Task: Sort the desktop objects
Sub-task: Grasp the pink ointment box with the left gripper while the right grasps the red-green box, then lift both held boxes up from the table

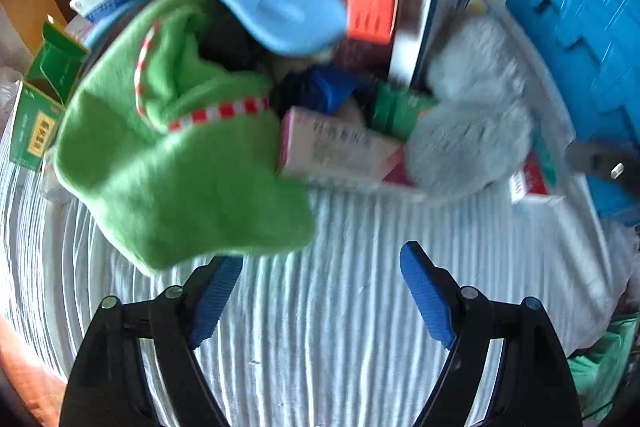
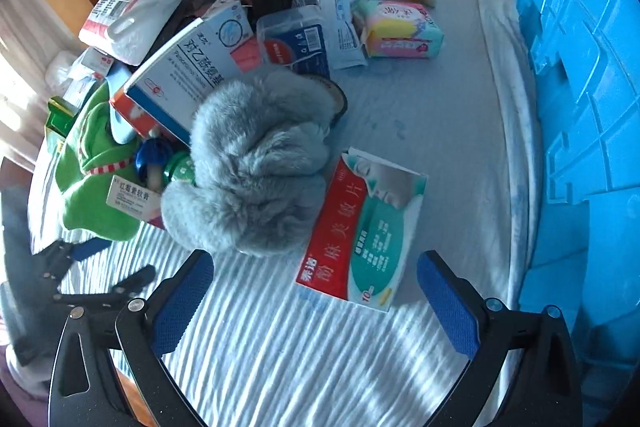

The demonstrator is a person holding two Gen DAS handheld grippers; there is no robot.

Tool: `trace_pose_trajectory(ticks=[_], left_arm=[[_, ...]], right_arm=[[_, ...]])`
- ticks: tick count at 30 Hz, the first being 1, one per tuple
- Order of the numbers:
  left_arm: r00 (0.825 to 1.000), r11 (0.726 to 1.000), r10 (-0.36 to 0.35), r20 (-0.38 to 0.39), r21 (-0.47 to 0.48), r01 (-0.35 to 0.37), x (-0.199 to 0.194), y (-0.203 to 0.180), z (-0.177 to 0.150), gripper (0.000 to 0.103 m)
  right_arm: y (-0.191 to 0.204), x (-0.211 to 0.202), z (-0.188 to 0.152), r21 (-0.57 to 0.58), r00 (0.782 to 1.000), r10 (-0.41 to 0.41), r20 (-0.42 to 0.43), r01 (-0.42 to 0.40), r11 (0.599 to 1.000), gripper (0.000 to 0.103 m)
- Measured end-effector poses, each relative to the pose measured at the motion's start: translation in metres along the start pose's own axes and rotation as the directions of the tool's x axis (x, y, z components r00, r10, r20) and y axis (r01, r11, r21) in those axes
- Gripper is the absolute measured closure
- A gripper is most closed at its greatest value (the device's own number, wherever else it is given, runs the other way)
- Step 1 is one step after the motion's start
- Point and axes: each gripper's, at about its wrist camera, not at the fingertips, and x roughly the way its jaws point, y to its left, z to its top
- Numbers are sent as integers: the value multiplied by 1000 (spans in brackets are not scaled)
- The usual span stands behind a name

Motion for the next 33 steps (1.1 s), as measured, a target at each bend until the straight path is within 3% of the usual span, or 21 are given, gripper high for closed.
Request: trace_pose_trajectory(ticks=[5,9,12,15,18,20,22,24,26,29,33], left_arm=[[998,995,-39,46,-93,43,8,-8,19,22],[998,987,-55,31,-147,59,25,-15,33,22],[997,987,-58,45,-150,64,28,-23,38,22],[998,991,-39,51,-123,45,28,-27,34,31],[994,988,-67,82,-133,77,21,-25,23,42],[989,978,-110,104,-164,126,12,-17,19,57],[984,975,-128,124,-165,148,-1,-13,17,64],[983,981,-112,142,-143,132,-5,-8,22,71],[984,989,-76,162,-114,95,-16,-11,17,77],[983,996,-41,177,-71,54,-28,-12,13,79],[977,995,94,192,10,-97,-45,9,20,88]], right_arm=[[-12,11,-4,46,999,-39,-17,40,998,0],[-15,29,-4,54,996,-73,-42,75,996,0],[-17,44,-1,66,994,-98,-57,102,993,0],[-20,59,-1,74,990,-117,-82,123,990,0],[-24,70,-4,88,990,-98,-106,107,990,0],[-21,67,-6,78,989,-110,-98,118,990,7],[-16,58,-8,54,990,-116,-79,120,991,28],[-16,53,-11,59,995,-55,-88,61,996,29],[-13,47,-16,48,995,-44,-88,49,998,29],[-12,36,-23,38,996,-15,-85,18,999,29],[-11,33,-34,1,991,-51,-127,51,999,29]])
